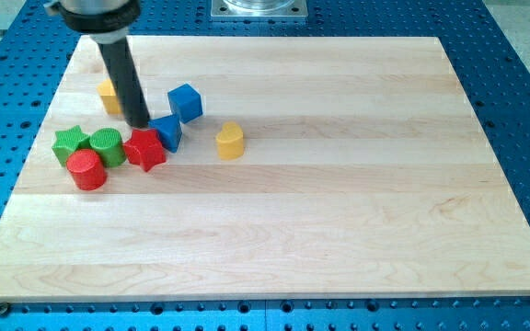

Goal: Push the triangle below the yellow heart

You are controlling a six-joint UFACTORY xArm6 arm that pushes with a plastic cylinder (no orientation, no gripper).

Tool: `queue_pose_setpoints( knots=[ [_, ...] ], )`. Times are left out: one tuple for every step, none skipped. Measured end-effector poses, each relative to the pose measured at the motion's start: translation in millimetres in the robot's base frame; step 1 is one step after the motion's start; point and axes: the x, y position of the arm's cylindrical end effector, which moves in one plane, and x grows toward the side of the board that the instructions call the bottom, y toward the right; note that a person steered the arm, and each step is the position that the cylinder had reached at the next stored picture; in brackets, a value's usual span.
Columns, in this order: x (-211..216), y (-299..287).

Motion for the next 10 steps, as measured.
queue_pose_setpoints(
  knots=[
    [22.2,22.9],
    [62.2,86.1],
    [78.9,96.2],
    [100.4,86.3],
    [149.0,114.4],
    [148.1,152.5],
    [85.6,157.6],
    [34.9,159.4],
    [115.0,159.3],
    [126.0,146.9]
  ],
)
